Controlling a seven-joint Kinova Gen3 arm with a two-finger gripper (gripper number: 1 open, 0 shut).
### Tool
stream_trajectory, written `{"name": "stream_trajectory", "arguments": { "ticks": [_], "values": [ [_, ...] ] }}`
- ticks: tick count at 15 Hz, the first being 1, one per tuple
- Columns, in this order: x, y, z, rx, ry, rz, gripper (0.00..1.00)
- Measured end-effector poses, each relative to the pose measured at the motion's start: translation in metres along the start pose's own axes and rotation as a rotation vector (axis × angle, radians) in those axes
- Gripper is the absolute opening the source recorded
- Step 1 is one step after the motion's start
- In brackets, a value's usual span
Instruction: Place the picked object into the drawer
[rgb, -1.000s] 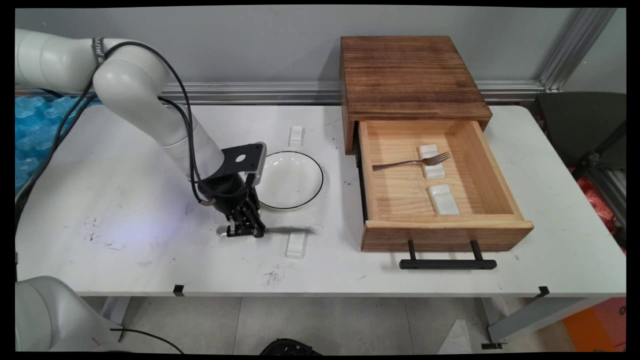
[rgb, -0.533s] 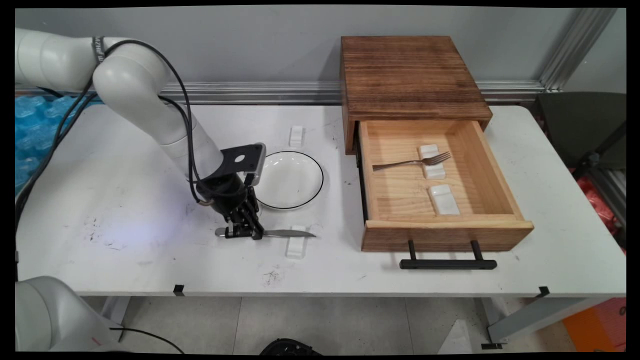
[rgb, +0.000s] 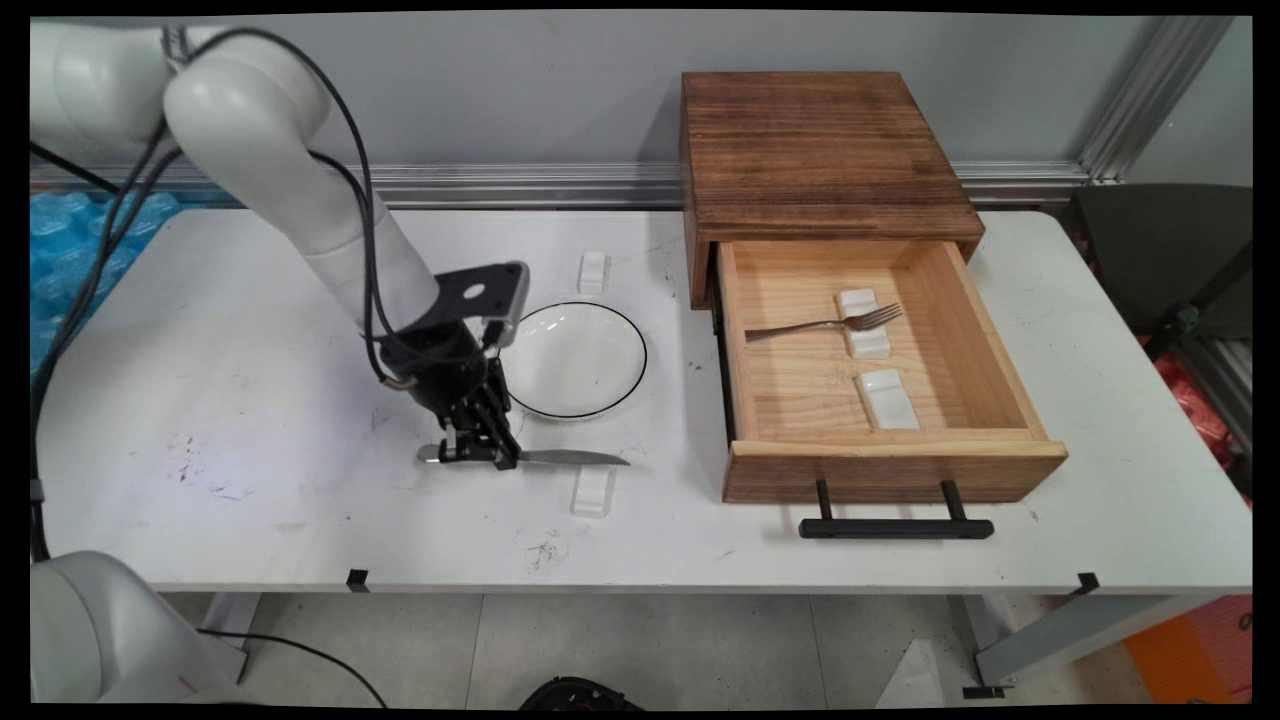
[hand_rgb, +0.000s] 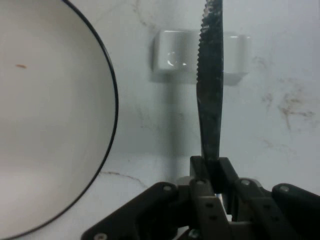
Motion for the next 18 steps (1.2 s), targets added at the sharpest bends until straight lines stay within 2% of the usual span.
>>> {"name": "stream_trajectory", "arguments": {
  "ticks": [6, 11, 15, 18],
  "values": [
    [0.012, 0.010, -0.045, -0.014, -0.032, 0.000, 0.00],
    [0.028, 0.018, -0.085, -0.008, -0.055, -0.004, 0.00],
    [0.048, 0.022, -0.112, 0.010, -0.058, -0.018, 0.00],
    [0.077, 0.025, -0.132, 0.039, -0.048, -0.042, 0.00]
  ]
}}
